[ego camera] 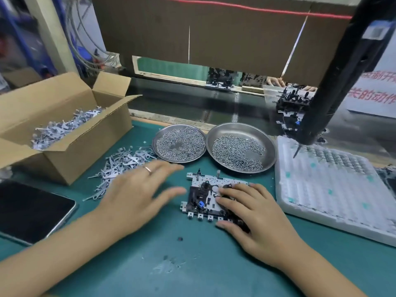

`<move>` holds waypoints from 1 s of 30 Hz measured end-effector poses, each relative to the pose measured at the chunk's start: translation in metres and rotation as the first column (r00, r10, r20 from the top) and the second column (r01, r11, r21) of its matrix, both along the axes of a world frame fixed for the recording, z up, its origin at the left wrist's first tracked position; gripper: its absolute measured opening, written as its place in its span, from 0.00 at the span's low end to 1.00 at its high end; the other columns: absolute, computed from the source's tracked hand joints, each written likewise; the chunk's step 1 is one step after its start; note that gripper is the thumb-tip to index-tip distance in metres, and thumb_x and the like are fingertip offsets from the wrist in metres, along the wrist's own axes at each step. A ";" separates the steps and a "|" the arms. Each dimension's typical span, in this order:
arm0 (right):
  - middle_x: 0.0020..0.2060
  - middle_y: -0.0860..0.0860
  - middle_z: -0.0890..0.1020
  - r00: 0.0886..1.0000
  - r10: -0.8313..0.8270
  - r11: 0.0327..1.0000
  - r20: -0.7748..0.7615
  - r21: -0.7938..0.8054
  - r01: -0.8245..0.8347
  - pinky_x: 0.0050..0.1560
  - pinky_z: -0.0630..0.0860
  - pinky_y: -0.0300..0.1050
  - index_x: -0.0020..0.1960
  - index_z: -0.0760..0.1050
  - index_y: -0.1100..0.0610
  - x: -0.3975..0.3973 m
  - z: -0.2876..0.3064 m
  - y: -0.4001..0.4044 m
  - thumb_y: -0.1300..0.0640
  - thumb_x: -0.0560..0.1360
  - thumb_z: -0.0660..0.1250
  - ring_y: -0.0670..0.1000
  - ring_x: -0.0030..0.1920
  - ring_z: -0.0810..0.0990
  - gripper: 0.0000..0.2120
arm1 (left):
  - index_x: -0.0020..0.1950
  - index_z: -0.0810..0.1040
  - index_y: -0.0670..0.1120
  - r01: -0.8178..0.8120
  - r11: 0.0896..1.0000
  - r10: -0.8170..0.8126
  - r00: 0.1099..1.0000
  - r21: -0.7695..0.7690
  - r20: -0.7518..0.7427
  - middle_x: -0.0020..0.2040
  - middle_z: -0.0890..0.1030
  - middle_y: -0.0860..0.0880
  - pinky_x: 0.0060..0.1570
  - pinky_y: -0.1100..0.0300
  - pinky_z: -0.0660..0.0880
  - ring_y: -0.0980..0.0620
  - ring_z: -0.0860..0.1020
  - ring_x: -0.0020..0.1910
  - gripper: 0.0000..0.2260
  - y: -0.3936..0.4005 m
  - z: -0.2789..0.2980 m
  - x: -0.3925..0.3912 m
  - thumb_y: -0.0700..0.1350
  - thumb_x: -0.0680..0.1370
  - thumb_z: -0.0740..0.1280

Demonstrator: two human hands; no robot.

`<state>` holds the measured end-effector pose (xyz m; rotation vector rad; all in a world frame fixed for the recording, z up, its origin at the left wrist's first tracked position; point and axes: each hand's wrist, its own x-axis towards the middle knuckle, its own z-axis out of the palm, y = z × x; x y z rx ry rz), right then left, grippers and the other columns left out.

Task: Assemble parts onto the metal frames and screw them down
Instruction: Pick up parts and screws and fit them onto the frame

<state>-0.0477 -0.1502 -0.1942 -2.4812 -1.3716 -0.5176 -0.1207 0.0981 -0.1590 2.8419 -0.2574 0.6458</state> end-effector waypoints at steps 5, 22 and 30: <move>0.59 0.48 0.80 0.995 -0.097 0.994 -0.032 0.036 0.098 0.64 0.68 0.53 0.59 0.79 0.54 0.000 -0.001 0.002 0.48 0.75 0.64 0.54 0.59 0.77 0.16 | 0.44 0.84 0.47 -0.244 0.965 0.254 0.961 0.098 -0.105 0.42 0.82 0.48 0.47 0.50 0.68 0.42 0.79 0.45 0.07 0.028 -0.001 0.011 0.50 0.73 0.73; 0.51 0.46 0.78 0.942 0.134 0.870 -0.309 0.491 0.037 0.59 0.71 0.41 0.58 0.78 0.59 0.007 0.005 0.014 0.60 0.79 0.60 0.46 0.56 0.75 0.12 | 0.46 0.84 0.51 0.393 0.905 -0.414 0.901 -0.162 -0.127 0.42 0.79 0.56 0.51 0.55 0.58 0.57 0.70 0.47 0.10 -0.038 0.017 0.026 0.48 0.76 0.63; 0.38 0.49 0.79 0.950 0.056 0.839 -0.306 0.531 0.122 0.47 0.70 0.38 0.50 0.82 0.63 0.017 0.001 0.014 0.63 0.74 0.67 0.49 0.42 0.73 0.08 | 0.52 0.81 0.57 0.292 0.827 -0.325 0.946 -0.480 0.015 0.46 0.78 0.63 0.55 0.57 0.57 0.60 0.73 0.49 0.09 -0.048 -0.012 0.042 0.51 0.75 0.66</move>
